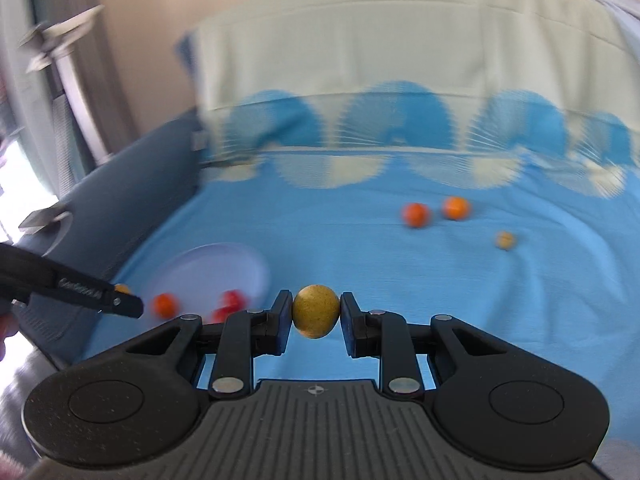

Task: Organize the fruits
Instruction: 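Carry both fruits over the plate and open both grippers to drop them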

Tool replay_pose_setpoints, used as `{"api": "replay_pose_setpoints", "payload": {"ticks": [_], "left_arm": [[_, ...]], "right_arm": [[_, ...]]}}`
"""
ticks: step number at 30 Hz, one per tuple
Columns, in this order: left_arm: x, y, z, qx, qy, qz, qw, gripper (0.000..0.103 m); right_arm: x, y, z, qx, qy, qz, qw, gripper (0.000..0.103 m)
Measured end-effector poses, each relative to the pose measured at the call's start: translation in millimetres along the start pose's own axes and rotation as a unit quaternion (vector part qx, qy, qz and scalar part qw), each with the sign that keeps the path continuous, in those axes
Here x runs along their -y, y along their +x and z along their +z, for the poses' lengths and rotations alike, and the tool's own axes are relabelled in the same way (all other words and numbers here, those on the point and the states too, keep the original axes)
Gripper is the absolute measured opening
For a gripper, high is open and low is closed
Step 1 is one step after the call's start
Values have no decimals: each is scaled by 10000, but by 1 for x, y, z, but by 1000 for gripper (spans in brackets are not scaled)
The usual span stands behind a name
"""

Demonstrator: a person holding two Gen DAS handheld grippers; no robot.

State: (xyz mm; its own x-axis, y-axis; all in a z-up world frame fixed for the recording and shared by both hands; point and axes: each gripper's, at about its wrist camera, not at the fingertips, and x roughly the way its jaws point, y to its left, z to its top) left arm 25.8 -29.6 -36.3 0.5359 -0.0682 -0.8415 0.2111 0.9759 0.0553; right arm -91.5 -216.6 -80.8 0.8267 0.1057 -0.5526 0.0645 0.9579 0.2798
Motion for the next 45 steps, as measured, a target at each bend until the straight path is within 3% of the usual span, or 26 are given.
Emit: {"api": "replay_pose_setpoints", "payload": {"ticks": [4, 10, 22, 33, 35, 36, 37, 38, 40, 45], "left_arm": [[-31, -12, -5, 116, -195, 101, 9997, 29], [-50, 3, 9, 187, -349, 206, 9990, 29], [-52, 86, 43, -209, -369, 50, 9991, 29], [-48, 159, 67, -480, -241, 163, 9984, 30], [-46, 163, 73, -490, -171, 110, 9986, 58], [-45, 161, 76, -474, -138, 136, 9987, 90], [-46, 155, 77, -328, -155, 190, 9992, 103], [-46, 146, 77, -102, -192, 228, 9995, 102], [-48, 131, 75, 5, -162, 216, 9996, 103], [-60, 86, 40, -156, -410, 429, 9981, 103]], "right_arm": [[-40, 2, 3, -95, -313, 285, 9991, 27], [-68, 25, 14, -246, -558, 350, 9975, 27], [-86, 106, 22, -612, -825, 292, 9943, 27], [-90, 183, 15, -1075, -1039, 214, 9885, 27], [-92, 192, 16, -1096, -1080, 290, 9877, 28], [-92, 194, 18, -1106, -1097, 333, 9872, 29], [-93, 193, 21, -1087, -1111, 310, 9874, 42], [-93, 189, 23, -1003, -1118, 279, 9883, 57], [-91, 177, 26, -907, -1158, 267, 9888, 68], [-84, 120, 19, -994, -805, 174, 9916, 83]]}}
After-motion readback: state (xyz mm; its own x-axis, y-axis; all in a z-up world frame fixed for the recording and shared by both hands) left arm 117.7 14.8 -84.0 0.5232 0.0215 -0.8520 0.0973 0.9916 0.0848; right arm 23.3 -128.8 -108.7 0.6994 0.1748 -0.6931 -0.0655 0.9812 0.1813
